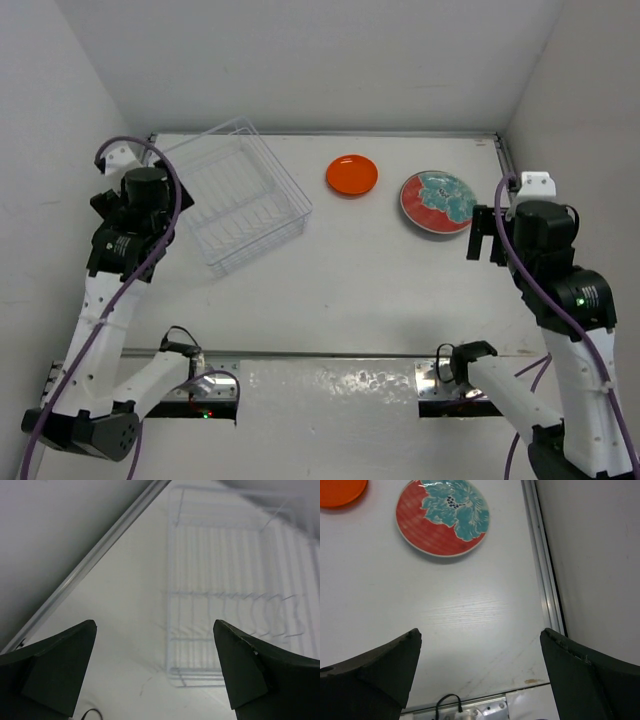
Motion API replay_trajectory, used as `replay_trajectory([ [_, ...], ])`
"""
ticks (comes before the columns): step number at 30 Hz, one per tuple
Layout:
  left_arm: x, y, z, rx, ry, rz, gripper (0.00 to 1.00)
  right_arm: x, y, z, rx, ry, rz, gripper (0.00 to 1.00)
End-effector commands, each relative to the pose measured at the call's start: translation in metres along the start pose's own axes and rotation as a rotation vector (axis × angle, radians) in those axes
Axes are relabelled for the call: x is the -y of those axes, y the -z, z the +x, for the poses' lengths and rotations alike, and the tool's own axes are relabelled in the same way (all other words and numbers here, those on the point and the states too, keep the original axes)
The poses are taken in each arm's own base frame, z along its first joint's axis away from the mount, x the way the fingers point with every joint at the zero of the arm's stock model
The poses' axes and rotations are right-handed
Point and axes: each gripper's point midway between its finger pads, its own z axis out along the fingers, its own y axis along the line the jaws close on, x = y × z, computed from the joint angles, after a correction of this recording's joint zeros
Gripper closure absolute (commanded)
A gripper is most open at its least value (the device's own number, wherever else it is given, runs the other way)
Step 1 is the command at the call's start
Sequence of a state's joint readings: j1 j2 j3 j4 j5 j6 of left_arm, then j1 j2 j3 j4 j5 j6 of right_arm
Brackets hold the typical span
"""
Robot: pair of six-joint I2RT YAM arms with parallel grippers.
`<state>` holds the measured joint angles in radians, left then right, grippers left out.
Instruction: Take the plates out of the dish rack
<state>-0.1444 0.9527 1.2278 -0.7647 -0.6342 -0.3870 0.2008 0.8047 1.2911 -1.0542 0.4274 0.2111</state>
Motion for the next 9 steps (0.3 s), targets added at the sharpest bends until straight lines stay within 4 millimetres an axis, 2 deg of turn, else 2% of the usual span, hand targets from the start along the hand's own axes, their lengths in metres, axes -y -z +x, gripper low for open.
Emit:
replay_trajectory([
  [1, -0.0220, -0.0030, 0.0295, -0.049, -0.090, -0.082, 0.00, 0.0107, 0.0022, -0.0001, 0.040, 0.071, 0.037, 0.01],
  [4, -0.0193, -0.0053, 0.0371, -0.064, -0.092, -0.066, 0.00, 0.0148, 0.0041, -0.0009, 0.037, 0.064, 0.059, 0.01],
  [9, -0.0164, -0.0052, 0.0273, -0.042, -0.081, -0.066, 0.00, 0.0107, -0.0003, 0.0044, 0.017, 0.043, 0.052, 0.01],
])
